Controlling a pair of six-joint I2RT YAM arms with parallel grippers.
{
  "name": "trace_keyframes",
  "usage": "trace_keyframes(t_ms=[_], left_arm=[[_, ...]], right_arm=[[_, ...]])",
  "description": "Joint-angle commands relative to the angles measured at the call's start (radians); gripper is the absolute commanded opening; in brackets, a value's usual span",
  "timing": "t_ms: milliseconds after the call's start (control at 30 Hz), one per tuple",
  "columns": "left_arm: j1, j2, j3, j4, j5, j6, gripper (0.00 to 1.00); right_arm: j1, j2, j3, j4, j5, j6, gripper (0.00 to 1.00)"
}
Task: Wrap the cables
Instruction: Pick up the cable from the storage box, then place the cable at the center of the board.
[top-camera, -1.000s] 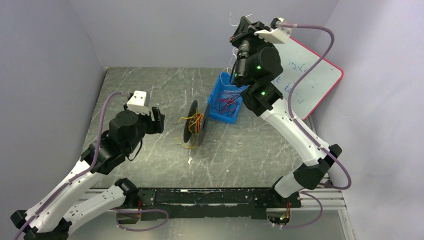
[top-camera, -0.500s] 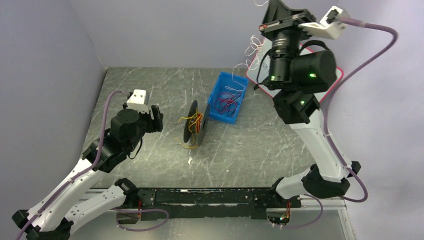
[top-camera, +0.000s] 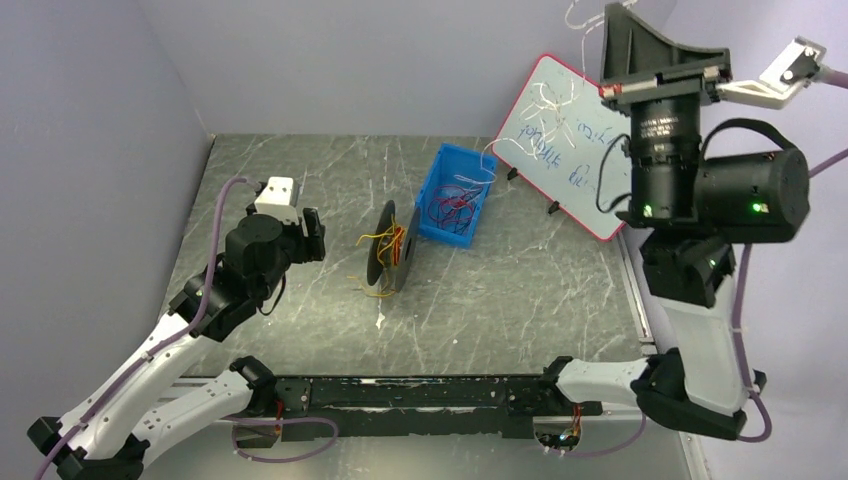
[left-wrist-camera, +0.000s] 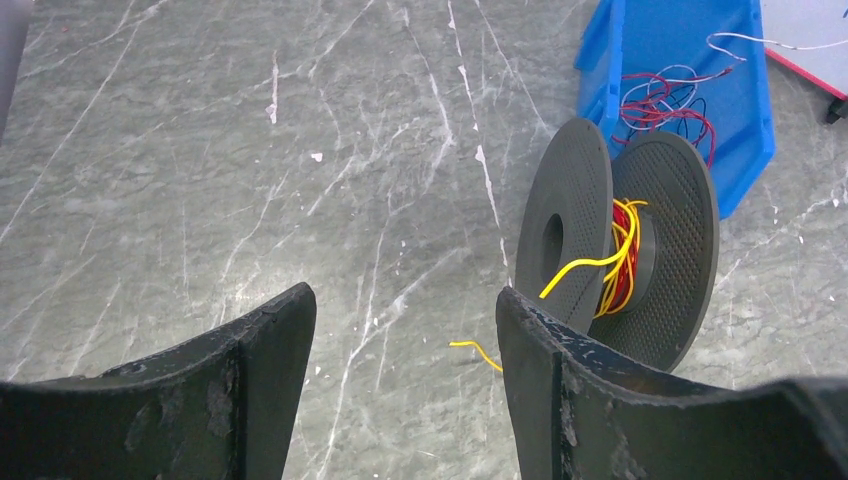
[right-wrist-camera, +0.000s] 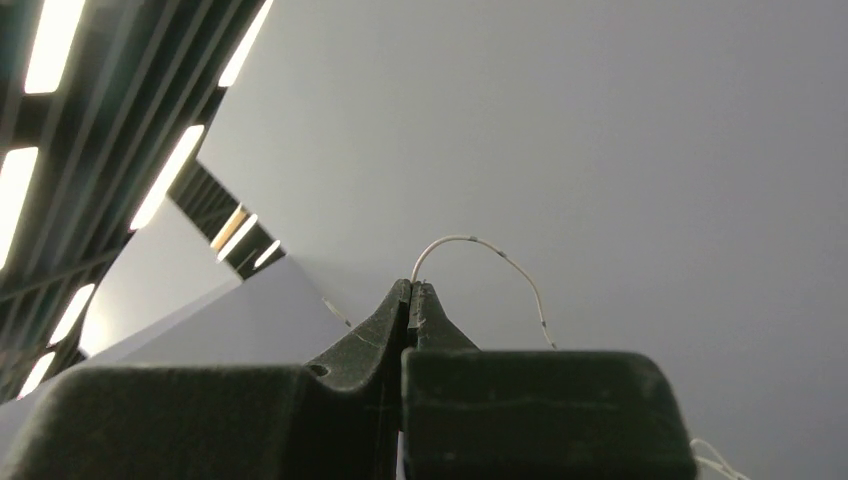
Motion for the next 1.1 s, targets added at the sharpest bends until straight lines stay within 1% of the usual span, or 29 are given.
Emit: trace_keyframes(t_ms=[0, 133, 400, 667, 800, 933, 1033, 1067], left_arm=[[0.012, 0.002, 0.002, 0.015, -0.022, -0.007, 0.7], [0.015, 0.006, 0.001, 0.017, -0.019, -0.008, 0.7], [0.019, 0.014, 0.002, 0.014, -0.011, -0.009, 0.7], [0.019, 0.013, 0.002, 0.017, -0.001, -0.009, 0.7], [0.02, 0.016, 0.006, 0.012, 0.004, -0.012, 0.7], [0.02, 0.015, 0.005, 0.012, 0.012, -0.011, 0.7], [0.02, 0.012, 0.007, 0.012, 0.013, -0.01, 0.7], [0.021, 0.01, 0.005, 0.012, 0.014, -0.01, 0.7]], right_arm=[[0.005, -0.11, -0.111, -0.135, -0.109, 0.136, 0.0], [0.005, -0.217, -0.278, -0.19, -0.179, 0.224, 0.0], [0.005, -0.346, -0.547, -0.345, -0.322, 0.357, 0.0], [0.004, -0.465, -0.818, -0.481, -0.422, 0.414, 0.0], [0.004, -0.487, -0.941, -0.566, -0.425, 0.424, 0.0], [0.005, -0.505, -1.058, -0.603, -0.396, 0.433, 0.0], [0.006, -0.495, -1.116, -0.627, -0.363, 0.426, 0.0], [0.005, -0.485, -1.131, -0.633, -0.356, 0.421, 0.02]])
